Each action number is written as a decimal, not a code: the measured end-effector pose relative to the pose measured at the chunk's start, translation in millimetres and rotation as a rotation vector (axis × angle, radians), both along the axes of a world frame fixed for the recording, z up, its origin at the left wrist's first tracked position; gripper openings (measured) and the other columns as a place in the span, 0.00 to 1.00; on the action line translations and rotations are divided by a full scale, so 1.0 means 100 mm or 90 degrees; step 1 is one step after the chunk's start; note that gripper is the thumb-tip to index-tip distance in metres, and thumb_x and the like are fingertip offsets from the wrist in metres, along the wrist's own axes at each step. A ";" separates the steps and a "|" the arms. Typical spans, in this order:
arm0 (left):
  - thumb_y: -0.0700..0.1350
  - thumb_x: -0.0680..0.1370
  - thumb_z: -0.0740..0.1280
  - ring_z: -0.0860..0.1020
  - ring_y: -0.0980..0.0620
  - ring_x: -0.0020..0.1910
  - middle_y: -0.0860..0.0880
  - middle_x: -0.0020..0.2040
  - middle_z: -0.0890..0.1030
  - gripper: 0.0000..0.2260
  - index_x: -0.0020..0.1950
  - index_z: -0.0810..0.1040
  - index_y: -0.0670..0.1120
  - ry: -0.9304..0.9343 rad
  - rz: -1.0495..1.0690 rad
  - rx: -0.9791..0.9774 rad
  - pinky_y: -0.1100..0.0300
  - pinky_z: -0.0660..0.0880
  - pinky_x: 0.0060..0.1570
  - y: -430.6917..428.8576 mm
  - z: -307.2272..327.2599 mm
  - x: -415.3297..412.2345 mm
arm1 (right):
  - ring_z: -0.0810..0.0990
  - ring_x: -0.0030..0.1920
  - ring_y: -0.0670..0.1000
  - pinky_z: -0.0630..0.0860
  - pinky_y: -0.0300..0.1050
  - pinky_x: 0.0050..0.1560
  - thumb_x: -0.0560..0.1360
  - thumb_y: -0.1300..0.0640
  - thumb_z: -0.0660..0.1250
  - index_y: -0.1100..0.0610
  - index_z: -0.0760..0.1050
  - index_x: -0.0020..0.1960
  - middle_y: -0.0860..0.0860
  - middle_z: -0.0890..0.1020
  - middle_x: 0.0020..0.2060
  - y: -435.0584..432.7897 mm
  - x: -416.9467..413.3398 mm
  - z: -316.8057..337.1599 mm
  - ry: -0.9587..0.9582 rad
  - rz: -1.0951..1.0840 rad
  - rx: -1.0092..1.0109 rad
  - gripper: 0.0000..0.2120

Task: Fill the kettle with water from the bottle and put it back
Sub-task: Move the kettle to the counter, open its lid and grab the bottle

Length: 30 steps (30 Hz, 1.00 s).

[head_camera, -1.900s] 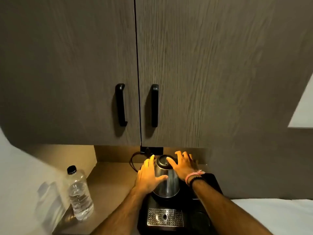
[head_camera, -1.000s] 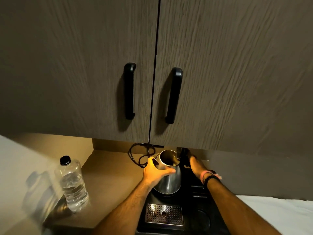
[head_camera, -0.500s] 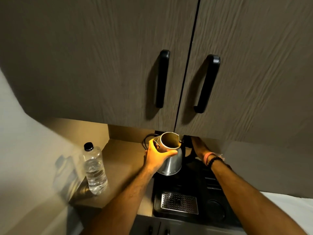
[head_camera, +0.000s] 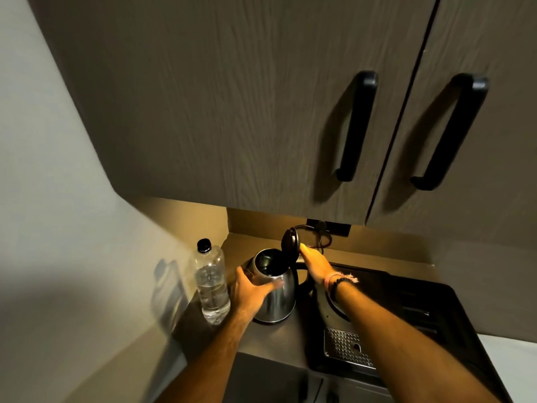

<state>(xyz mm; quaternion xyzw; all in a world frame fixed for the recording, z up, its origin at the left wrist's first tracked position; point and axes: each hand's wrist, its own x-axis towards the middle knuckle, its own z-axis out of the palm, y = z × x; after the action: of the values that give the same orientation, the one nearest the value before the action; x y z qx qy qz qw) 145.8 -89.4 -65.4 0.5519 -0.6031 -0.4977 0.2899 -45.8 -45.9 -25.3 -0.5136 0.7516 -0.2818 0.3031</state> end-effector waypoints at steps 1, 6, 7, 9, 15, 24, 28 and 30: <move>0.65 0.51 0.82 0.74 0.42 0.64 0.43 0.68 0.74 0.57 0.73 0.61 0.47 0.003 0.003 0.008 0.52 0.73 0.54 0.00 -0.03 0.02 | 0.73 0.67 0.63 0.68 0.58 0.70 0.85 0.49 0.49 0.55 0.66 0.75 0.63 0.75 0.67 -0.03 0.02 -0.03 0.011 0.005 0.004 0.21; 0.59 0.58 0.83 0.73 0.42 0.67 0.42 0.70 0.73 0.52 0.75 0.61 0.45 0.001 -0.002 -0.004 0.52 0.72 0.60 -0.01 -0.06 0.03 | 0.73 0.66 0.62 0.68 0.56 0.70 0.85 0.45 0.47 0.53 0.65 0.75 0.62 0.74 0.65 -0.10 0.03 -0.06 0.024 0.017 0.009 0.23; 0.58 0.60 0.82 0.71 0.41 0.68 0.41 0.71 0.72 0.52 0.76 0.59 0.44 -0.014 -0.008 -0.015 0.51 0.71 0.62 0.01 -0.04 0.04 | 0.72 0.66 0.63 0.67 0.57 0.70 0.85 0.45 0.48 0.52 0.63 0.76 0.63 0.73 0.66 -0.10 0.04 -0.07 0.031 0.023 0.012 0.23; 0.58 0.66 0.79 0.69 0.39 0.71 0.40 0.73 0.69 0.51 0.79 0.56 0.44 -0.109 -0.014 -0.065 0.46 0.70 0.64 0.08 0.09 0.06 | 0.71 0.67 0.64 0.67 0.58 0.70 0.85 0.46 0.48 0.51 0.62 0.77 0.62 0.71 0.68 -0.10 0.02 -0.05 0.040 0.030 0.025 0.23; 0.43 0.82 0.63 0.78 0.47 0.48 0.42 0.52 0.80 0.10 0.58 0.80 0.42 -0.179 0.186 -0.605 0.60 0.74 0.40 0.10 0.64 0.42 | 0.53 0.79 0.66 0.51 0.67 0.76 0.81 0.36 0.47 0.46 0.47 0.81 0.58 0.56 0.80 -0.09 -0.06 -0.04 0.189 -0.002 0.115 0.32; 0.43 0.81 0.64 0.77 0.42 0.61 0.43 0.62 0.81 0.14 0.66 0.77 0.42 -0.195 0.082 -0.455 0.45 0.75 0.60 -0.42 0.73 0.84 | 0.45 0.81 0.63 0.42 0.75 0.73 0.72 0.24 0.38 0.41 0.40 0.80 0.54 0.49 0.82 -0.07 -0.04 0.01 0.182 -0.020 0.188 0.40; 0.48 0.79 0.68 0.80 0.44 0.56 0.46 0.58 0.83 0.13 0.62 0.80 0.45 -0.183 0.093 -0.431 0.48 0.77 0.57 -0.48 0.78 0.90 | 0.51 0.80 0.63 0.42 0.68 0.77 0.82 0.38 0.43 0.47 0.41 0.81 0.53 0.46 0.82 -0.07 0.00 0.02 0.243 0.061 0.162 0.31; 0.51 0.77 0.70 0.80 0.44 0.54 0.47 0.56 0.83 0.14 0.59 0.80 0.46 -0.202 0.079 -0.416 0.51 0.76 0.53 -0.51 0.80 0.92 | 0.51 0.80 0.63 0.42 0.67 0.77 0.83 0.39 0.44 0.49 0.42 0.81 0.53 0.45 0.82 -0.07 0.02 0.01 0.240 0.063 0.163 0.31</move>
<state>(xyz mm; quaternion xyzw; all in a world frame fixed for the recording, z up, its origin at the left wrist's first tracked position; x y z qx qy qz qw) 238.3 -140.6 14.6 0.5362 -0.7330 -0.1685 0.3833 -43.7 -53.1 -24.0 -0.5511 0.7983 -0.0679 0.2333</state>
